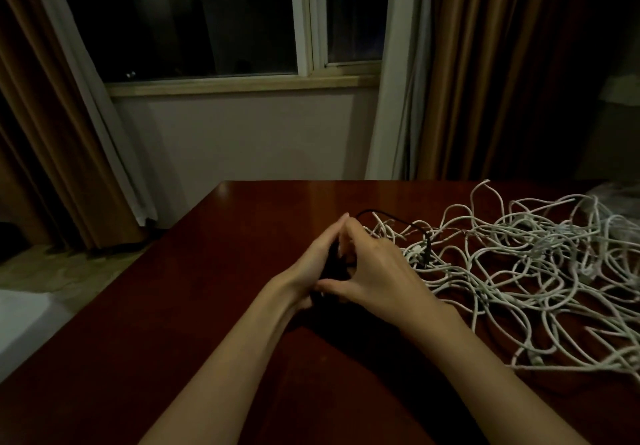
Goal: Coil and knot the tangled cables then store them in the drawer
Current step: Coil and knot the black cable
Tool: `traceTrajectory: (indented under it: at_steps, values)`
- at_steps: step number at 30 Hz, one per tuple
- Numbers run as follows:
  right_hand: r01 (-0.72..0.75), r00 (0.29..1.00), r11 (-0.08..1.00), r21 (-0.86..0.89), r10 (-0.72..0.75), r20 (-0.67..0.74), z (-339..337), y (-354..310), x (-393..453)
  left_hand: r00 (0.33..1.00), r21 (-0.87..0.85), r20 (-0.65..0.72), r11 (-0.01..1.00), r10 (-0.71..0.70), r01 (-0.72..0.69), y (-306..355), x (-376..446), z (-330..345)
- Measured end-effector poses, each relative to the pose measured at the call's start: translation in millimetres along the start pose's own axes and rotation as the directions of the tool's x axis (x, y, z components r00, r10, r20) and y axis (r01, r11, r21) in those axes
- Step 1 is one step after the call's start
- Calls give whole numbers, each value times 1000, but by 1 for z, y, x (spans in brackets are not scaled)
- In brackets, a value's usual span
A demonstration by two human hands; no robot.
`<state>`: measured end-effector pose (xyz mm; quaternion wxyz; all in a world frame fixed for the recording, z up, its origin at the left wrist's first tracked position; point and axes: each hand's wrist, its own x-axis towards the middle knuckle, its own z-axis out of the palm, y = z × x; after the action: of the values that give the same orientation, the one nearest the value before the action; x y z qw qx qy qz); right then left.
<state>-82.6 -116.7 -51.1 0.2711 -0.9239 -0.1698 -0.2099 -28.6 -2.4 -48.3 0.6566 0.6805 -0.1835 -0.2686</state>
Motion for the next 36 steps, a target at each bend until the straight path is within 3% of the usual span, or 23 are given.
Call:
traceTrajectory:
  at_steps: [4,8,13,16,18,22,26,28,32,36]
  values:
    - [-19,1000,1000,25,19,9,-10,2,2,980,84,142,988,-137,126,0,-2,-6]
    - [-45,993,977,210,21,116,-23,16,1,950,-46,252,978,-186,204,-5,1,-12]
    - [-106,987,938,331,141,-83,-31,28,0,919,-330,393,926,-41,183,-5,5,-22]
    - [-198,977,927,319,159,145,-24,30,-4,890,-504,450,845,80,179,-3,8,-30]
    - [-182,974,944,276,133,186,-16,28,-5,899,-535,427,829,97,164,-3,8,-31]
    - [-113,985,889,443,157,-64,-26,24,0,948,-373,318,923,29,97,-3,4,-28]
    - [-49,935,850,525,223,-274,-37,21,0,931,-223,362,964,-54,143,-3,0,-16]
    - [-65,927,885,462,225,-301,-35,22,-1,902,-252,429,951,-57,180,-2,-1,-11]
    - [-77,931,957,280,169,-322,-26,22,-1,915,-345,402,922,-27,179,-2,2,-14]
    - [-52,957,964,260,122,-264,-28,24,-2,914,-372,406,916,14,152,-4,3,-21]
